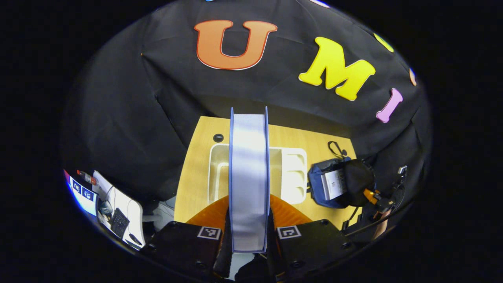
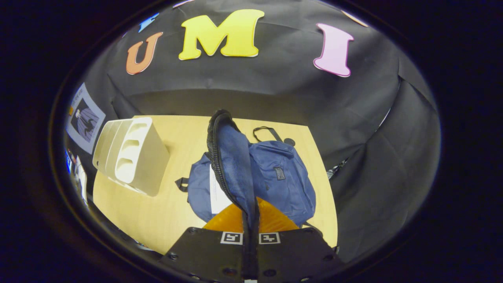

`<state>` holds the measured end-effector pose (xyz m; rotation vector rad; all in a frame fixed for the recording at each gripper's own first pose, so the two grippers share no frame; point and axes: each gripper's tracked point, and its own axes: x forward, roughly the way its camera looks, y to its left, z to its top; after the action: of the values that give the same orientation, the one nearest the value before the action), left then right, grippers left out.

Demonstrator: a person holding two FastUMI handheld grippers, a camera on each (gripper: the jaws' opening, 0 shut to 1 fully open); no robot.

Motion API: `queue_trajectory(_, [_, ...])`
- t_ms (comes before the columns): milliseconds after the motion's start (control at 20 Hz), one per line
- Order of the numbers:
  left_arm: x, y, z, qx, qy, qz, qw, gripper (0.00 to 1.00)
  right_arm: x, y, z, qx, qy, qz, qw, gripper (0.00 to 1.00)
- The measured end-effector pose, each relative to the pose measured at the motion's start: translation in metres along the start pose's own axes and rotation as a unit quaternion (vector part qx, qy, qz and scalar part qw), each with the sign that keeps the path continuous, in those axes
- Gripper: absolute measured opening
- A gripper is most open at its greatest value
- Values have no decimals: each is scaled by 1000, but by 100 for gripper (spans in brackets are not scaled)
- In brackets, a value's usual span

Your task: Open the schoolbag, grab two books from the bookshelf and put them into the schoolbag.

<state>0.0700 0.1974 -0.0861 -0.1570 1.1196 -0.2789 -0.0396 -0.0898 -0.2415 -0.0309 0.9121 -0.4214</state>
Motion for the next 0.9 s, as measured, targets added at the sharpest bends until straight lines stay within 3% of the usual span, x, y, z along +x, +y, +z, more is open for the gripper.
queue_trajectory(200, [-7,-69,1,-40,-12,-106,993,37,-4,-3,-1,2,-1,-5,1000,0])
queue_trajectory(300, [-9,-111,3,-41,-22,-156,987,33,-4,-5,-2,8,0,-5,1000,0])
queue_trajectory(350, [0,-128,4,-40,-24,-178,983,37,-5,-7,-3,12,0,-6,1000,0])
queue_trajectory(450, [5,-165,5,-36,-25,-222,974,37,-6,-10,-1,16,-2,-8,1000,0])
queue_trajectory(650, [33,-212,-3,-22,-45,-274,961,37,-9,-16,-1,21,-4,-11,1000,0])
queue_trajectory(900, [75,-261,-33,-53,-18,-320,946,37,-6,-23,-2,29,-4,-13,999,2])
